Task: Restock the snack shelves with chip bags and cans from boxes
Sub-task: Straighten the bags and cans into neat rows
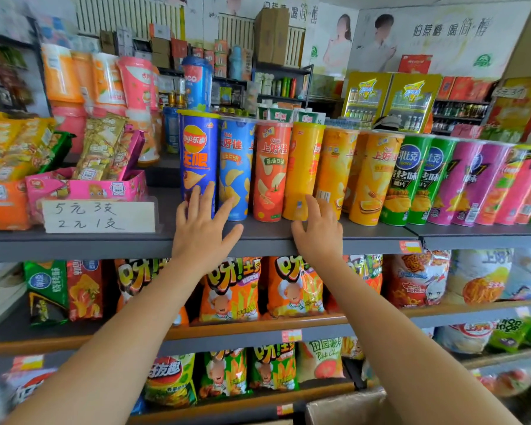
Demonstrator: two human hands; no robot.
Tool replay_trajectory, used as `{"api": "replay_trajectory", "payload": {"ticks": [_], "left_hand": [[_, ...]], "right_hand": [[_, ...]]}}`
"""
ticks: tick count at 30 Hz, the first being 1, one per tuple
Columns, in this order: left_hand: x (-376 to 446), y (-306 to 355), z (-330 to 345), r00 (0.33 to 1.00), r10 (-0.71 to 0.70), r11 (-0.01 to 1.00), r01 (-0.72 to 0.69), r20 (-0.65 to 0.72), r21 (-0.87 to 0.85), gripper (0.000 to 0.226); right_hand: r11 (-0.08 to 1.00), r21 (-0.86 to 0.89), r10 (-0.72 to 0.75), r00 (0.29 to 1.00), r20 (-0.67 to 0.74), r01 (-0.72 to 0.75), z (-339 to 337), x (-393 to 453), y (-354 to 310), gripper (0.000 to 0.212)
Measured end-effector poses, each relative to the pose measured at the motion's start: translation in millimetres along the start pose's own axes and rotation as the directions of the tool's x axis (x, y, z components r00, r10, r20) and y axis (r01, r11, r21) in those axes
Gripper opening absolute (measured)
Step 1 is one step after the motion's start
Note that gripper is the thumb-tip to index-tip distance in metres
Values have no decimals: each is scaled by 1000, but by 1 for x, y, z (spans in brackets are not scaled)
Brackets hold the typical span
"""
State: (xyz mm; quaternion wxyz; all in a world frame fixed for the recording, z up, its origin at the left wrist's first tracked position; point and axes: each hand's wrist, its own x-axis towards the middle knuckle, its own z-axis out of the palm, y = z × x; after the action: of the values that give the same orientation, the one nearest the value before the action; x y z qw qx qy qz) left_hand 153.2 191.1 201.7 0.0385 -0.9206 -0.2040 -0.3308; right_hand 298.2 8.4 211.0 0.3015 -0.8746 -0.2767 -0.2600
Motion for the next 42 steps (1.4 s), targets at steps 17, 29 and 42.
{"api": "replay_trajectory", "payload": {"ticks": [17, 29, 42], "left_hand": [[38, 198, 36, 991, 118, 986, -108, 67, -127, 59], [67, 262, 57, 989, -129, 985, 119, -70, -124, 52], [66, 269, 52, 980, -194, 974, 197, 36, -112, 56]], "right_hand": [[947, 162, -274, 960, -53, 279, -54, 26, 128, 46], [935, 117, -346, 932, 108, 334, -59, 47, 195, 52], [946, 122, -324, 908, 267, 302, -56, 67, 189, 56]]}}
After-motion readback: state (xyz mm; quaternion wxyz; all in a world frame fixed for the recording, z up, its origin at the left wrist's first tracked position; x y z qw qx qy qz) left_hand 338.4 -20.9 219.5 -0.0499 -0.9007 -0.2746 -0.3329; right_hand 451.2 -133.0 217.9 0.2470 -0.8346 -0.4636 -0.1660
